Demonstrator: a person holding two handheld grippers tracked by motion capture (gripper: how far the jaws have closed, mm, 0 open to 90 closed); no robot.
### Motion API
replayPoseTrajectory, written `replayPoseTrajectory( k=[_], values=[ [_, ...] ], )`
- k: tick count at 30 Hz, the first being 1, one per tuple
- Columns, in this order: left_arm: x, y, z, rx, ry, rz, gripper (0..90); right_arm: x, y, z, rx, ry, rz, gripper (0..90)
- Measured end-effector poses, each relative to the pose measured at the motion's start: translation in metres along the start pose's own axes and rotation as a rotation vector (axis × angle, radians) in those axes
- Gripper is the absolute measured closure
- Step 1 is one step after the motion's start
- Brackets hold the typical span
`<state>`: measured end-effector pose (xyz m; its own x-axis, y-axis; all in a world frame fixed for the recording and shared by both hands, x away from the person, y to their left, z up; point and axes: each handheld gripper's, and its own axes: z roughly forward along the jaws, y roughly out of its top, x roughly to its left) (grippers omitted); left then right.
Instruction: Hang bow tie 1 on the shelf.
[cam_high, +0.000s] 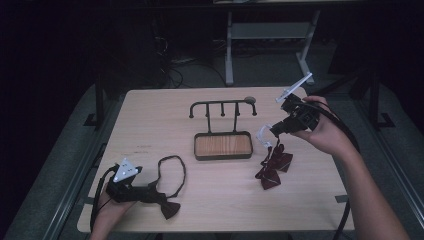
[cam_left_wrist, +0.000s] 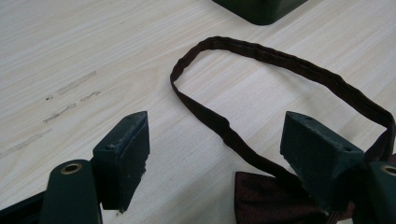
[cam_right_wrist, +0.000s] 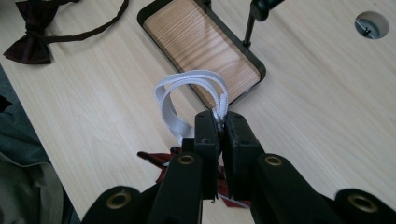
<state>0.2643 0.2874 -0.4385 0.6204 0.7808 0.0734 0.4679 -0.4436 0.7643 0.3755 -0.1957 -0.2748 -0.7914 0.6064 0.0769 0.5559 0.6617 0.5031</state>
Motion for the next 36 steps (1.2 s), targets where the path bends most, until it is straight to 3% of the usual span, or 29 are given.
replayPoseTrajectory(
  k=[25, 36],
  values=[
    [0.001, 0.001, 0.0, -0.004, -0.003, 0.005, 24.4, 0.006, 0.026, -0.008, 0.008, -0.03, -0.033, 84.8],
    [0.002, 0.002, 0.0, -0.007, -0.004, 0.003, 24.4, 0.001, 0.035, -0.011, 0.016, -0.045, -0.031, 84.8]
  ],
)
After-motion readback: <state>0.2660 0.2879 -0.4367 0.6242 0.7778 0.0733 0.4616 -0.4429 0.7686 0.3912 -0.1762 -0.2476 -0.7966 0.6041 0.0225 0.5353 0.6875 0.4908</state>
